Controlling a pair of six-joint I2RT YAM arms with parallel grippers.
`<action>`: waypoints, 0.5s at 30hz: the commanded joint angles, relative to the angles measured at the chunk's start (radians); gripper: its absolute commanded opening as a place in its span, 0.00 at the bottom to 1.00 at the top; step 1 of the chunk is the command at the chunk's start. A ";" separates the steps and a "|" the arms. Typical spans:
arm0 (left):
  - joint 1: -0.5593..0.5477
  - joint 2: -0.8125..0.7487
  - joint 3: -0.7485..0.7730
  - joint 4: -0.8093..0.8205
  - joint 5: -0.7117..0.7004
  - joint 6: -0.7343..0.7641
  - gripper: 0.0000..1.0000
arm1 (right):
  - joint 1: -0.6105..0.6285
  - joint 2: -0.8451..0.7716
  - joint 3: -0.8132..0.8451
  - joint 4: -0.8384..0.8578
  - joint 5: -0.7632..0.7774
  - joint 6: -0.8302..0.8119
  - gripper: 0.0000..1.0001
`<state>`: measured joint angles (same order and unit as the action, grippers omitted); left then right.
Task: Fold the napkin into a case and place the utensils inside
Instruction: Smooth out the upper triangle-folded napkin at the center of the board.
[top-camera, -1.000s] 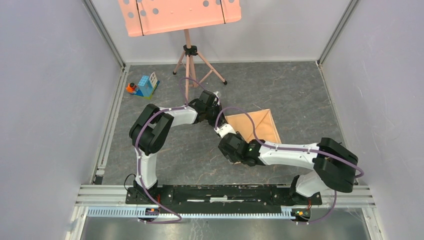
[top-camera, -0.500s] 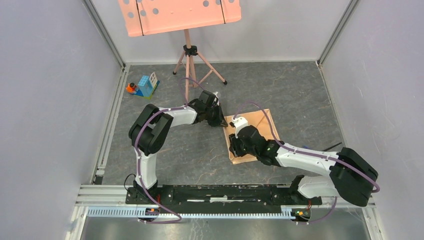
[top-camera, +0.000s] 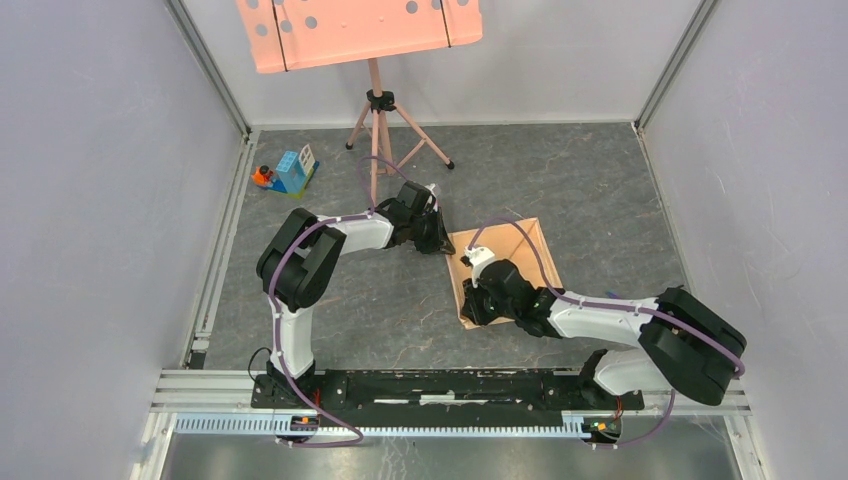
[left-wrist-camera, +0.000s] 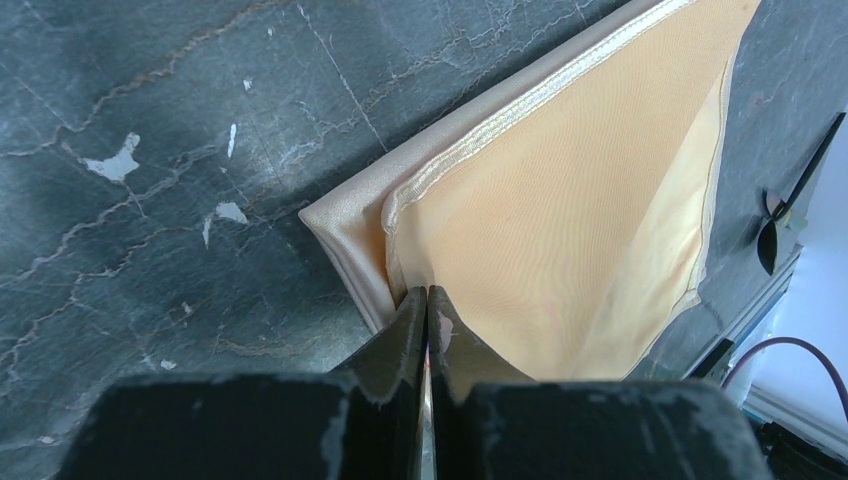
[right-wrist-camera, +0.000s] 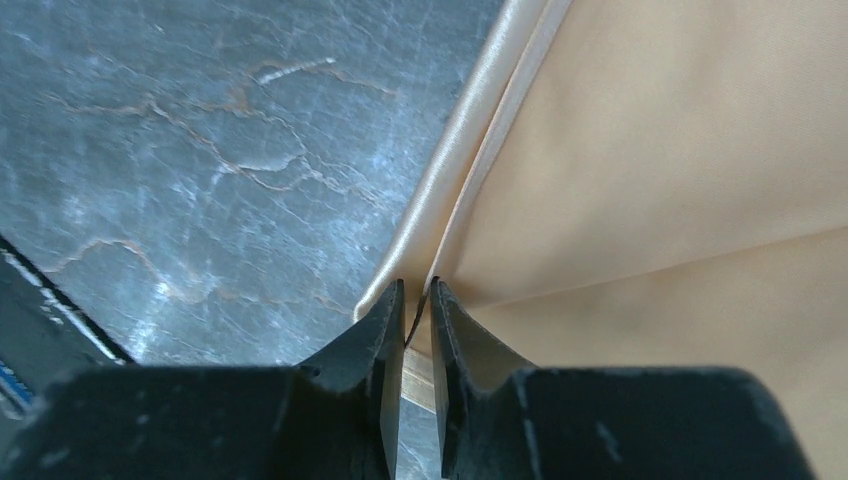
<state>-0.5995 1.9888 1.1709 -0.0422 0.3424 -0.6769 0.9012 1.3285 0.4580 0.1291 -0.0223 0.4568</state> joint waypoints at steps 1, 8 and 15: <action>0.005 -0.030 -0.017 -0.021 -0.016 -0.004 0.08 | 0.036 -0.022 0.066 -0.091 0.092 -0.074 0.22; 0.005 -0.031 -0.020 -0.022 -0.018 -0.003 0.08 | 0.060 -0.045 0.158 -0.167 0.113 -0.104 0.40; 0.005 -0.028 -0.012 -0.027 -0.017 -0.001 0.08 | 0.134 0.052 0.223 -0.206 0.230 -0.157 0.50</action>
<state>-0.5995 1.9884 1.1709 -0.0422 0.3424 -0.6769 0.9791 1.3342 0.6132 -0.0299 0.0967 0.3519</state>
